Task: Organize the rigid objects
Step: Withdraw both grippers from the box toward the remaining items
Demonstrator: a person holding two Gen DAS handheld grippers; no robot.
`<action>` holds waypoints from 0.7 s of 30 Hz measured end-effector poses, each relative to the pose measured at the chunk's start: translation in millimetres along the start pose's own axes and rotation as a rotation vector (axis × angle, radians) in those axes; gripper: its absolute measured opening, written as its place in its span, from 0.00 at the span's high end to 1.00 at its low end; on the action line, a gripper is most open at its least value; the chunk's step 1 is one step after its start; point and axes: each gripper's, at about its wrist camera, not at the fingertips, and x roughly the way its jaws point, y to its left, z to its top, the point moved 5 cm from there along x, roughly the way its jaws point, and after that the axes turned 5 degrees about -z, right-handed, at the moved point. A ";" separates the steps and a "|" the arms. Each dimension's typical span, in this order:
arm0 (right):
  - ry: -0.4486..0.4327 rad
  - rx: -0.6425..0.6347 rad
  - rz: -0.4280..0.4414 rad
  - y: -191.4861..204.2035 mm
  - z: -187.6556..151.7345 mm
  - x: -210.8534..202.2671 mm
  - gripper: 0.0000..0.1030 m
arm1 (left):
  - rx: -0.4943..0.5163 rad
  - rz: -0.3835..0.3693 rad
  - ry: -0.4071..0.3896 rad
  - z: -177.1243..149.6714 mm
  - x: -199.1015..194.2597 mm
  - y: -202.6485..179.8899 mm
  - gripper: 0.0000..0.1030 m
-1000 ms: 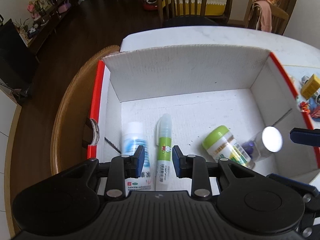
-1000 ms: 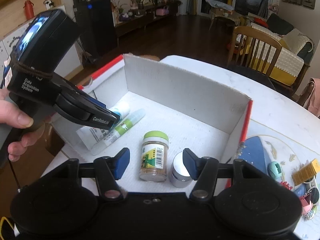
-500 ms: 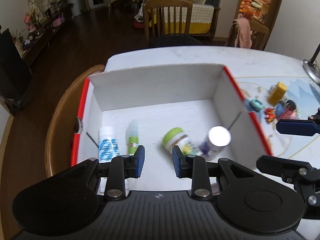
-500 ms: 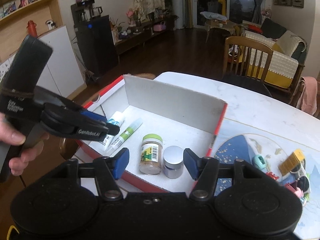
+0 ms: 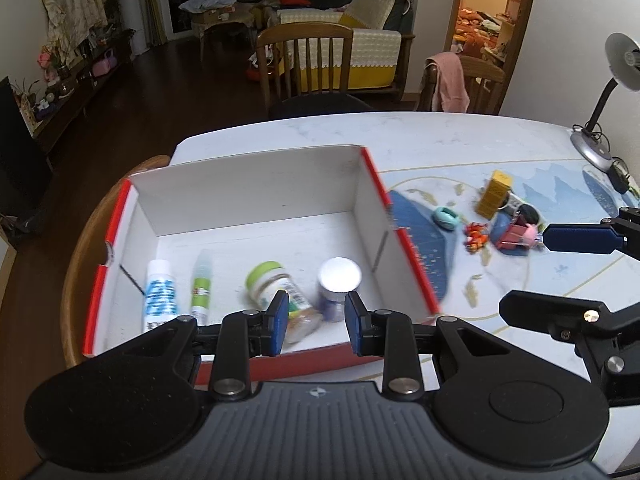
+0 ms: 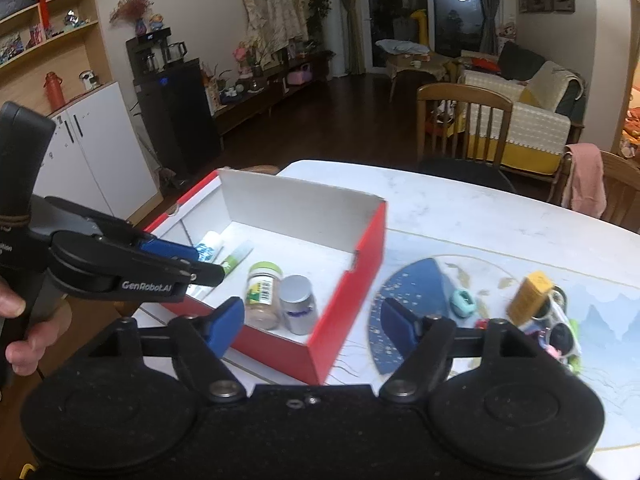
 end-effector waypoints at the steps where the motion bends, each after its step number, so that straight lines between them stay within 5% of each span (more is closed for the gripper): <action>1: -0.003 0.004 -0.003 -4.6 -1.8 -3.3 0.25 | -0.002 -0.003 0.000 -0.8 0.1 -3.5 0.72; 8: -0.036 0.024 -0.020 -35.7 -15.4 -27.6 0.20 | 0.002 -0.003 -0.024 -3.1 -1.2 -39.3 0.70; 10: -0.044 0.030 -0.029 -44.7 -20.1 -32.7 0.18 | 0.003 -0.011 -0.029 -3.0 0.9 -50.1 0.48; 11: -0.045 0.034 -0.035 -50.0 -23.0 -35.5 0.18 | 0.006 -0.011 -0.037 -2.8 0.5 -55.2 0.28; 12: -0.046 0.041 -0.039 -55.2 -25.9 -37.5 0.18 | 0.012 -0.010 -0.050 -2.5 0.2 -61.5 0.26; 21: -0.055 0.076 -0.073 -103.6 -49.8 -57.5 0.10 | 0.022 -0.051 -0.078 4.8 8.9 -107.9 0.20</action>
